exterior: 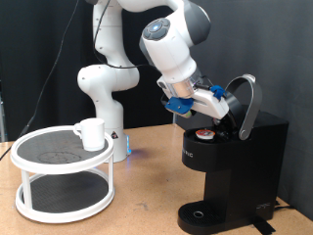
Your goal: Make a cup of coffee with the keurig machine
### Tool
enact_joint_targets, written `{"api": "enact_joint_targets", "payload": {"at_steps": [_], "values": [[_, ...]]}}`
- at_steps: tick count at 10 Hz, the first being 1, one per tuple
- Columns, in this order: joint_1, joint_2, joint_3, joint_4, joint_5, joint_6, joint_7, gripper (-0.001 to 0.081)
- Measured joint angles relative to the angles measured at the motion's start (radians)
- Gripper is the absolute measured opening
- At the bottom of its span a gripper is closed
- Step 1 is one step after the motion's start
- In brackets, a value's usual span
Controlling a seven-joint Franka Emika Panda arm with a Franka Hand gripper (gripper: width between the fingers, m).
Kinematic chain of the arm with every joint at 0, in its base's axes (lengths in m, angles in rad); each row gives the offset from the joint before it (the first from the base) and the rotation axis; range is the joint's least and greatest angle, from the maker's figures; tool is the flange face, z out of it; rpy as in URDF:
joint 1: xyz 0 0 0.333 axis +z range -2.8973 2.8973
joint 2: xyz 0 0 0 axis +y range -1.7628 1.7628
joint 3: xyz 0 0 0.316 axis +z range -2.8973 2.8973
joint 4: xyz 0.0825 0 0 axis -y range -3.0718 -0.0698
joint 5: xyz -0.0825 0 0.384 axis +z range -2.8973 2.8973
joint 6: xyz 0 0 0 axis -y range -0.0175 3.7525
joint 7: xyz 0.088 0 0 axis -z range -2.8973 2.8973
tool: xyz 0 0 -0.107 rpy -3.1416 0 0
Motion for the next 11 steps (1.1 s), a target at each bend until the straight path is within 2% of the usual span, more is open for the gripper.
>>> {"api": "enact_joint_targets", "payload": {"at_steps": [2,5,8,11], "values": [[0.000,-0.008,0.005,-0.003,-0.003,0.004,0.003,0.0734],[-0.003,-0.041,0.007,-0.051,-0.029,0.097,0.004,0.0734],[-0.014,-0.067,0.000,-0.074,-0.026,0.107,0.003,0.0734],[-0.016,-0.089,-0.021,-0.064,0.098,0.119,-0.023,0.0734]]}}
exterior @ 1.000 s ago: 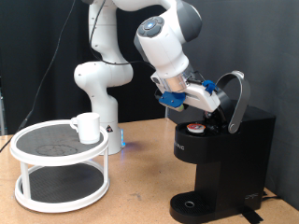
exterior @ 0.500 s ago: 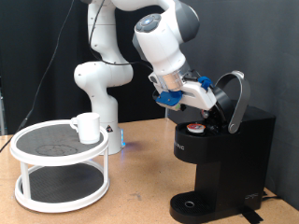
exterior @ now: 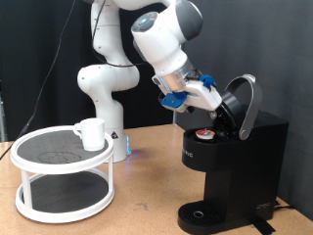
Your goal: Make a cup of coffee with the keurig machine
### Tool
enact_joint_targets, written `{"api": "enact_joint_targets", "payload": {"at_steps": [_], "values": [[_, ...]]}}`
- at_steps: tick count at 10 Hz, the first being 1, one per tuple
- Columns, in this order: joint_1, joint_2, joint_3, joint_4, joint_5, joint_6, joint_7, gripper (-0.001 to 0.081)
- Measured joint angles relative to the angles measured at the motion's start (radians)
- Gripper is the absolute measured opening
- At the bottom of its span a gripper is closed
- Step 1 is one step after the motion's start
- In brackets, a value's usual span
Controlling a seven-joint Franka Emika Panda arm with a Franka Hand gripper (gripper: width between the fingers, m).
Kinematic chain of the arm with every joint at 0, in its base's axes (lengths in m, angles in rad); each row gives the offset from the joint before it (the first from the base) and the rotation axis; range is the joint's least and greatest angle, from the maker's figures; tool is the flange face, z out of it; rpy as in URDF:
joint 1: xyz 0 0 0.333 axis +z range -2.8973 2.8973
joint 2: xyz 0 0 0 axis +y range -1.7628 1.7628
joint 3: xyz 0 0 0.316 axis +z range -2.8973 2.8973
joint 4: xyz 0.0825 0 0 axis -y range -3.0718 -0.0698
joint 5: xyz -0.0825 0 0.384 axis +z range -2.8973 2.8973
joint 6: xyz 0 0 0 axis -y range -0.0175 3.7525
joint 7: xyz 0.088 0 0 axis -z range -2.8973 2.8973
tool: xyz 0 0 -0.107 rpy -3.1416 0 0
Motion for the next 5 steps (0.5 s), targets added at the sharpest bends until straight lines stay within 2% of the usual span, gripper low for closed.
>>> {"api": "enact_joint_targets", "payload": {"at_steps": [5], "values": [[-0.035,-0.065,-0.062,0.059,0.024,-0.093,0.006,0.0734]]}}
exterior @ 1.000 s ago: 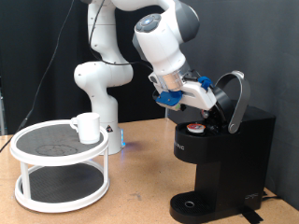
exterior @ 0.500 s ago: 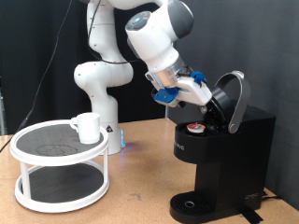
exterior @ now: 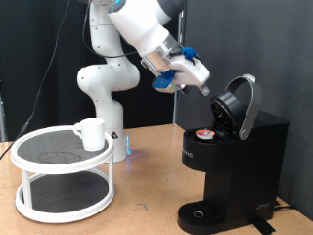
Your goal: Make a cup of coffee with the keurig machine
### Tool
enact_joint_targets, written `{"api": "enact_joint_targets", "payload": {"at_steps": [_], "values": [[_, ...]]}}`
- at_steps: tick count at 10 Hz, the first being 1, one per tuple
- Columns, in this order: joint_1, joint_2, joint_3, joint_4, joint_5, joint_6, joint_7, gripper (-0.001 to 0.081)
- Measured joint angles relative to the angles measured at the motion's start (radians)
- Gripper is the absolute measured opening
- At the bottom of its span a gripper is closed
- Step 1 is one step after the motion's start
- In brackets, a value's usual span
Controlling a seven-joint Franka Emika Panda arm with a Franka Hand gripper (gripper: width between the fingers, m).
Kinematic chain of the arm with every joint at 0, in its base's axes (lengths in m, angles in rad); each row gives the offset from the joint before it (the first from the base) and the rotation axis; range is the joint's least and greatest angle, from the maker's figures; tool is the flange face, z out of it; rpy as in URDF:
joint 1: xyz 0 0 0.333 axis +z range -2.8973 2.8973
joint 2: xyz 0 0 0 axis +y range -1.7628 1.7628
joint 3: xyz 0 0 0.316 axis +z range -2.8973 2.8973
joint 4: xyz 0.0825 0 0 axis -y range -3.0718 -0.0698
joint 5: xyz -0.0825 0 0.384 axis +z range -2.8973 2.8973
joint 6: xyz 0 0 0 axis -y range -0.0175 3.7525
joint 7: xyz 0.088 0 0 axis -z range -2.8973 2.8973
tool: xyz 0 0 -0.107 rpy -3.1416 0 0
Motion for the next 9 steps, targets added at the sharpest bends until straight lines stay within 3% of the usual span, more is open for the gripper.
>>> {"api": "enact_joint_targets", "payload": {"at_steps": [5,7,9], "values": [[-0.017,-0.010,-0.038,0.082,-0.005,-0.102,0.020,0.0734],[-0.019,-0.008,-0.039,0.087,-0.005,-0.111,0.019,0.0734],[-0.016,-0.007,-0.039,0.102,0.084,-0.160,0.019,0.0734]]}}
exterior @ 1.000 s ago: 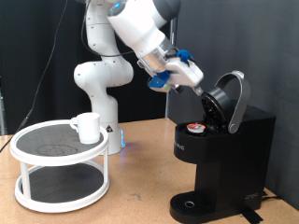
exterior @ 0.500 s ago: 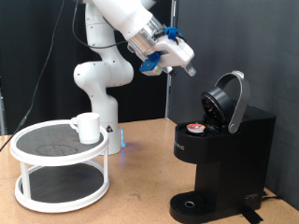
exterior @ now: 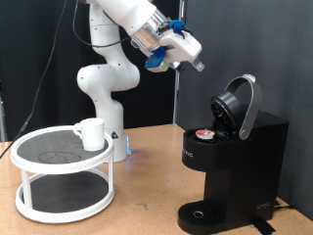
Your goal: Make a cup of coffee with the keurig machine
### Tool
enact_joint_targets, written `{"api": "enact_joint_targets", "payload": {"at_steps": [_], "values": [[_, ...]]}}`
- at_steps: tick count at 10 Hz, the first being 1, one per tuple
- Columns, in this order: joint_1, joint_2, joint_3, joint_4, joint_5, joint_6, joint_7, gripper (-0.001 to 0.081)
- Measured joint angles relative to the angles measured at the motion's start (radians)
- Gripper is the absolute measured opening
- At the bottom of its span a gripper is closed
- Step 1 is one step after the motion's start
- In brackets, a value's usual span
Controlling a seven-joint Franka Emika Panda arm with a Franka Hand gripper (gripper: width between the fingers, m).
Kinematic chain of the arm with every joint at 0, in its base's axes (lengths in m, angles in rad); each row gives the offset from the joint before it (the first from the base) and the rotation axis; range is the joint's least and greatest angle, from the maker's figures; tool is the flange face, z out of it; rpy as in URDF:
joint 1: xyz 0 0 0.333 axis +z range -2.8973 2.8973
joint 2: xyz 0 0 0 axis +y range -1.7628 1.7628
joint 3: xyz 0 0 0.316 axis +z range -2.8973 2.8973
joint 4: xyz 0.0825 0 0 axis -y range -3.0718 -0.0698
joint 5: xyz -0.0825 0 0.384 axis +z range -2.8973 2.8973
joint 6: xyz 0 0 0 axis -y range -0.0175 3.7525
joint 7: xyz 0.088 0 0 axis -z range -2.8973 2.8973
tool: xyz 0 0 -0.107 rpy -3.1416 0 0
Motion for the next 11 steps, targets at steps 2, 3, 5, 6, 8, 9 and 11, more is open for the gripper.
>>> {"api": "enact_joint_targets", "payload": {"at_steps": [2,3,5,6,8,9,11], "values": [[0.016,0.002,0.016,0.037,0.079,-0.014,0.058,0.0734],[0.020,0.004,0.041,0.051,0.079,0.015,0.118,0.0734],[0.032,0.018,0.100,0.073,0.048,0.071,0.216,0.0734],[0.038,0.034,0.128,0.086,0.032,0.103,0.256,0.0734],[0.045,0.070,0.168,0.114,0.010,0.156,0.301,0.0734],[0.044,0.070,0.166,0.113,0.013,0.153,0.296,0.0734],[0.045,0.072,0.170,0.113,-0.001,0.131,0.285,0.0734]]}}
